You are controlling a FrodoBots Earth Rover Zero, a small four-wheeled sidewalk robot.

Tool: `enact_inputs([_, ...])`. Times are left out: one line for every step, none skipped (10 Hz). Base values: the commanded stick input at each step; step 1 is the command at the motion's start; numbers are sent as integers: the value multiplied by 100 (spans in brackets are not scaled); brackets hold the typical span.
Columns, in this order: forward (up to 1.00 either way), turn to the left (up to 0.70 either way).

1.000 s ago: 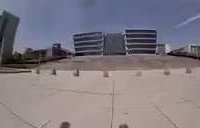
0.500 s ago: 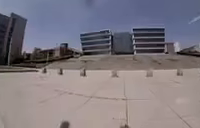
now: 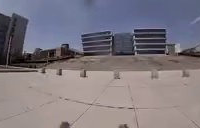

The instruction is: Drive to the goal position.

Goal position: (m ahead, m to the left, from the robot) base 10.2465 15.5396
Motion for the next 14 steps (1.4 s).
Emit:
enact_inputs([70,0])
enact_inputs([70,0])
enact_inputs([70,0])
enact_inputs([70,0])
enact_inputs([70,0])
enact_inputs([70,0])
enact_inputs([70,0])
enact_inputs([70,0])
enact_inputs([70,0])
enact_inputs([70,0])
enact_inputs([70,0])
enact_inputs([70,0])
enact_inputs([70,0])
enact_inputs([70,0])
